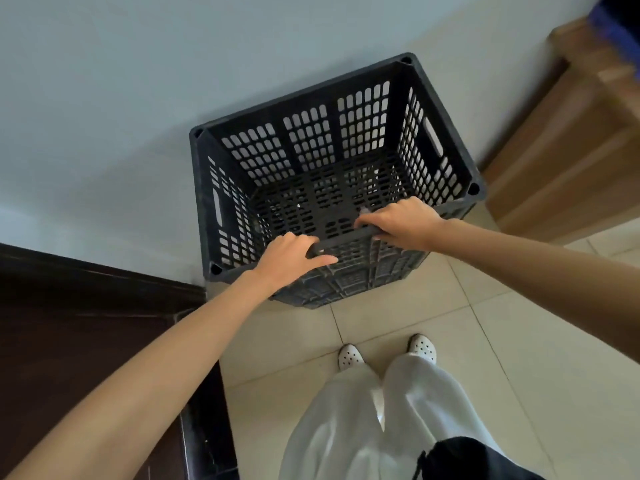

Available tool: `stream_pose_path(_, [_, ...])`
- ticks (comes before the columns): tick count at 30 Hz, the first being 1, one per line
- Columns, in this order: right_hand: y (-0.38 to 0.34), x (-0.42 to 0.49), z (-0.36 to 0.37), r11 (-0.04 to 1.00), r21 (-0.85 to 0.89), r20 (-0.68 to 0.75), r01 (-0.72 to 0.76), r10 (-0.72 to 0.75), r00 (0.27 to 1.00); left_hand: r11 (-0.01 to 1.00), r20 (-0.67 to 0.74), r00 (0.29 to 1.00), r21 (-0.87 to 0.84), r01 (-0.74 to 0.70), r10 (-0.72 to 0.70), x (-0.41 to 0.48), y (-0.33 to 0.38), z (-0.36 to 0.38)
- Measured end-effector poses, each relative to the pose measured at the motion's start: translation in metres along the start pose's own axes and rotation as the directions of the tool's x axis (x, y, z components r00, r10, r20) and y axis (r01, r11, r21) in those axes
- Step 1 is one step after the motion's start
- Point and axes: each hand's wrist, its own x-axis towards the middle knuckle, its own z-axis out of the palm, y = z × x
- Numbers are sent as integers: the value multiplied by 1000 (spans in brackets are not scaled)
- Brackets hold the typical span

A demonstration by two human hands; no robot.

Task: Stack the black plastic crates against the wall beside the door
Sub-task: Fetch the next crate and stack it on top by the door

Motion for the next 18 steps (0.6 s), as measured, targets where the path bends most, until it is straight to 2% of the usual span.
stream_pose_path(10, [8,6,12,994,-70,-58,87,-91,994,994,-22,994,31,105,-105,-1,10,3])
stream_pose_path(15, [10,7,15,990,-77,-130,118,-128,983,993,-58,997,110,49,-43,5,13,-1])
stream_pose_path(18, [11,7,22,989,-96,-214,115,-134,968,999,-99,995,37,26,-22,13,14,3])
